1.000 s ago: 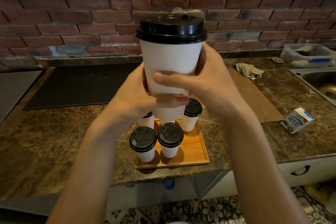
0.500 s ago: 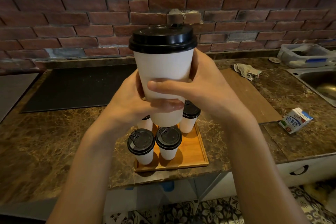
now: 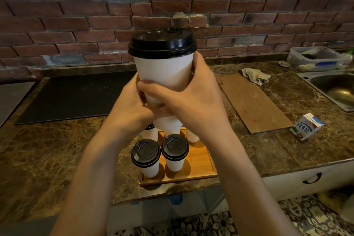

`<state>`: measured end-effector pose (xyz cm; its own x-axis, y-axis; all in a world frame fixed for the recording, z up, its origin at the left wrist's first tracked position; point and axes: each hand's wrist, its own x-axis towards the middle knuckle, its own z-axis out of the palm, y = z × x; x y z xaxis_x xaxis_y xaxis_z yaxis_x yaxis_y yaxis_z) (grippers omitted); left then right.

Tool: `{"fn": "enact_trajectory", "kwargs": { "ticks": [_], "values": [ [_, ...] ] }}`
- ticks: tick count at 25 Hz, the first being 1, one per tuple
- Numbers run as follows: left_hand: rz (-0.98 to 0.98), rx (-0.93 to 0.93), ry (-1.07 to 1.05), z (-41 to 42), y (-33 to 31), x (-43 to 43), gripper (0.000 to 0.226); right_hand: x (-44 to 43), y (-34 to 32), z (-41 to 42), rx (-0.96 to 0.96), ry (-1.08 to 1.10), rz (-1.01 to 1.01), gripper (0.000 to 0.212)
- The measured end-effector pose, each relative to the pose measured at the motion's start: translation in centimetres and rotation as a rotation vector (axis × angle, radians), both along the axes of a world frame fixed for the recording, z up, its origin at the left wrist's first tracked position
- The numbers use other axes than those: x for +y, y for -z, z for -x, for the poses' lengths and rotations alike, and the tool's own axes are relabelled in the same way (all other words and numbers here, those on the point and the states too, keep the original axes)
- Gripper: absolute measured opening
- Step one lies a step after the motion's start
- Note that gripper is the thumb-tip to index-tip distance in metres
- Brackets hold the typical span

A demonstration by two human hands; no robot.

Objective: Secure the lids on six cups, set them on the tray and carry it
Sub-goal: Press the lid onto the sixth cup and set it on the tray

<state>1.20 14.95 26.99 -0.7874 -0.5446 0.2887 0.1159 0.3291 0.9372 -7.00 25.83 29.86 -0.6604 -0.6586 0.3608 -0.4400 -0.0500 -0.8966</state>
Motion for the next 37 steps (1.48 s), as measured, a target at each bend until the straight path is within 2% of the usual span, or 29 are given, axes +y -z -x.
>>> {"fn": "enact_trajectory", "kwargs": {
  "ticks": [2, 7, 10, 13, 21, 29, 32, 35, 37],
  "values": [
    [-0.008, -0.014, 0.005, -0.1, -0.1, 0.0, 0.094, 0.0, -0.1, 0.2, 0.000, -0.015, -0.002, 0.085],
    [0.000, -0.015, 0.037, -0.4, -0.4, 0.1, 0.085, 0.1, -0.3, 0.6, -0.018, -0.064, 0.038, 0.077],
    [0.013, -0.006, 0.095, -0.6, -0.3, -0.1, 0.072, 0.3, -0.2, 1.4, -0.074, -0.149, 0.074, 0.070],
    [0.023, 0.008, 0.113, -0.7, -0.2, -0.2, 0.077, 0.6, -0.2, 2.1, -0.085, -0.239, 0.083, 0.066],
    [0.017, -0.049, 0.251, -0.9, -0.6, -0.3, 0.078, 1.3, -0.2, 3.0, -0.053, -0.385, -0.008, 0.061],
    [-0.004, -0.023, 0.171, -0.9, -0.4, -0.2, 0.078, 1.2, -0.7, 2.2, 0.018, -0.296, -0.048, 0.065],
    [0.042, -0.031, 0.054, -0.7, -0.5, 0.2, 0.078, 0.8, -0.8, 1.3, 0.046, -0.193, -0.049, 0.072],
    [0.110, -0.041, -0.065, -0.4, -0.5, 0.7, 0.058, 0.3, -0.1, -0.1, 0.078, -0.020, -0.033, 0.081],
    [0.074, -0.049, -0.061, -0.4, -0.6, 0.7, 0.067, 0.2, 0.4, -0.9, 0.111, 0.066, -0.036, 0.089]
  ]
}}
